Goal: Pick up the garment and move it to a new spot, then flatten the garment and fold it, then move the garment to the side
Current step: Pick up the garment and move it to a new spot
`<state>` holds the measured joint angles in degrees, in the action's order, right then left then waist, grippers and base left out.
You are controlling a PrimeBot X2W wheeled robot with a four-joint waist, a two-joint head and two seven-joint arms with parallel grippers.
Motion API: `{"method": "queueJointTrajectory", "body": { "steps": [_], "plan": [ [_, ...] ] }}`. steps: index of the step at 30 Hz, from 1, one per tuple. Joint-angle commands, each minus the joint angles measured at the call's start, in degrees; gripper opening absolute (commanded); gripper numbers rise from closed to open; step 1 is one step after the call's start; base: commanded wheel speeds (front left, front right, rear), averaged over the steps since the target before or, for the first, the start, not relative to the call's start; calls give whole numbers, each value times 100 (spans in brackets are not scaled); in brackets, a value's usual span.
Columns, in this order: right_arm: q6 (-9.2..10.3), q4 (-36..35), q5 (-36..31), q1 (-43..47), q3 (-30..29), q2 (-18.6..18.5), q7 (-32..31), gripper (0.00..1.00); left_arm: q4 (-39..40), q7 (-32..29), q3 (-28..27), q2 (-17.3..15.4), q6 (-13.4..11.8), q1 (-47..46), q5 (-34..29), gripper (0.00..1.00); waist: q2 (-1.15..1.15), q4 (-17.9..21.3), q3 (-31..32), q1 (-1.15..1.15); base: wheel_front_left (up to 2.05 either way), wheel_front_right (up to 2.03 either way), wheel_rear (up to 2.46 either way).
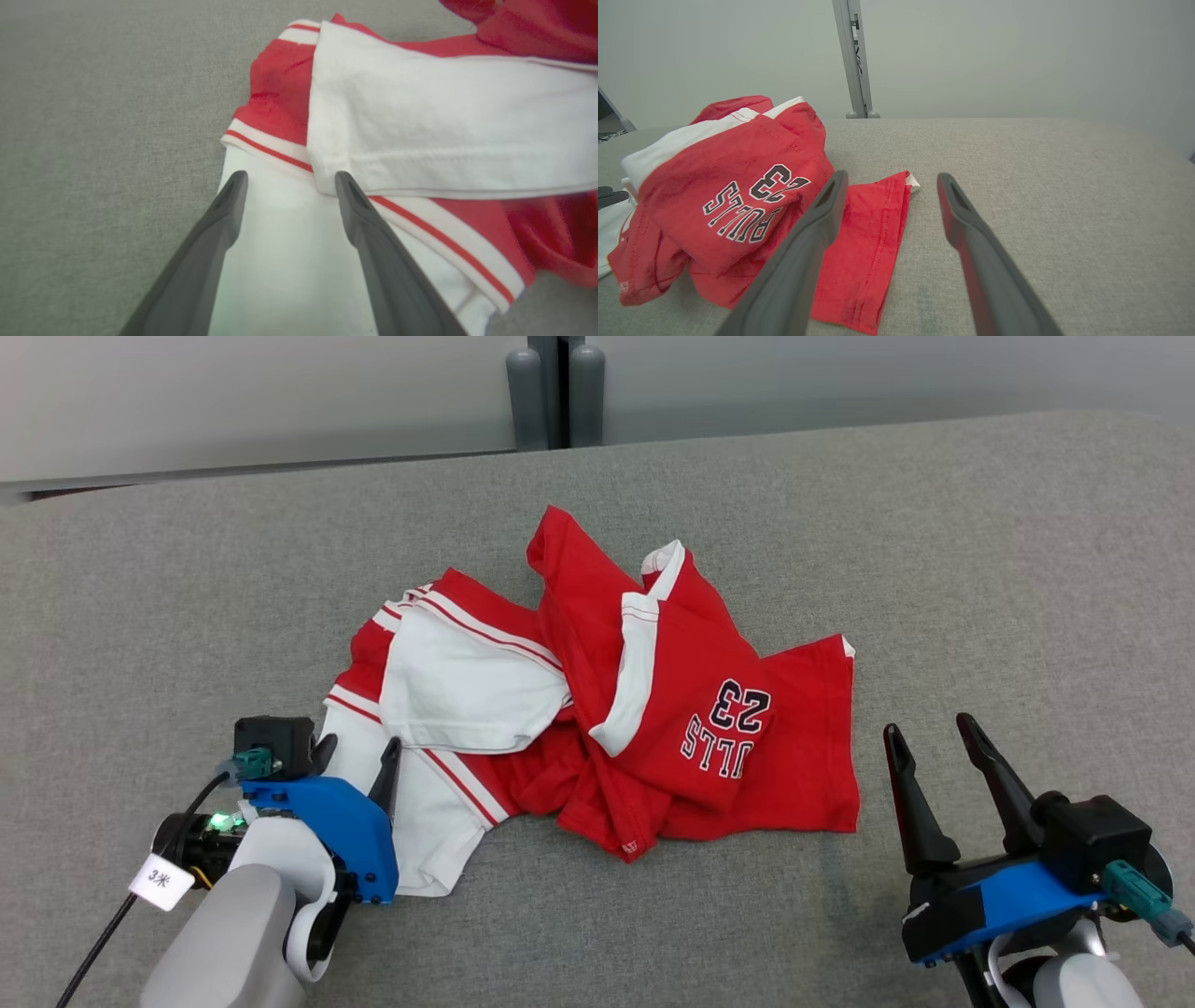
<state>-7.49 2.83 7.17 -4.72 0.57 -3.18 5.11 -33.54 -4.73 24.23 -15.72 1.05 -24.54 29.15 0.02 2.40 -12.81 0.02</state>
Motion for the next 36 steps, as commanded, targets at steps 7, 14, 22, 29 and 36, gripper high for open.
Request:
{"method": "queueJointTrajectory", "body": {
  "steps": [7, 14, 22, 29, 36],
  "plan": [
    [-1, 162, 44, -200, -33, -8, 120, 100, -1070, -710, 167, 50, 132, -326, 99, 99, -2, 62, -211, -2, 0, 0, 0],
    [-1, 260, 42, -267, -45, -2, 156, 100, -1347, -909, 415, 5, 258, -360, -24, 0, -2, 22, -196, -2, 0, 0, 0],
    [-1, 311, 30, -187, -105, 5, 186, 100, -648, 419, 131, -44, -81, -479, -98, 0, -2, -100, 22, -2, 0, 0, 0],
    [-1, 309, 68, -46, -178, 13, 163, 100, 826, 979, -67, -216, -550, -319, -252, 0, -2, -319, 287, -2, 0, 0, 0],
    [-1, 251, 90, 53, -249, 18, 128, 100, 2758, 955, -338, -678, -1129, -318, -592, 0, -2, -608, 466, -2, 0, 0, 0]
  ]
}}
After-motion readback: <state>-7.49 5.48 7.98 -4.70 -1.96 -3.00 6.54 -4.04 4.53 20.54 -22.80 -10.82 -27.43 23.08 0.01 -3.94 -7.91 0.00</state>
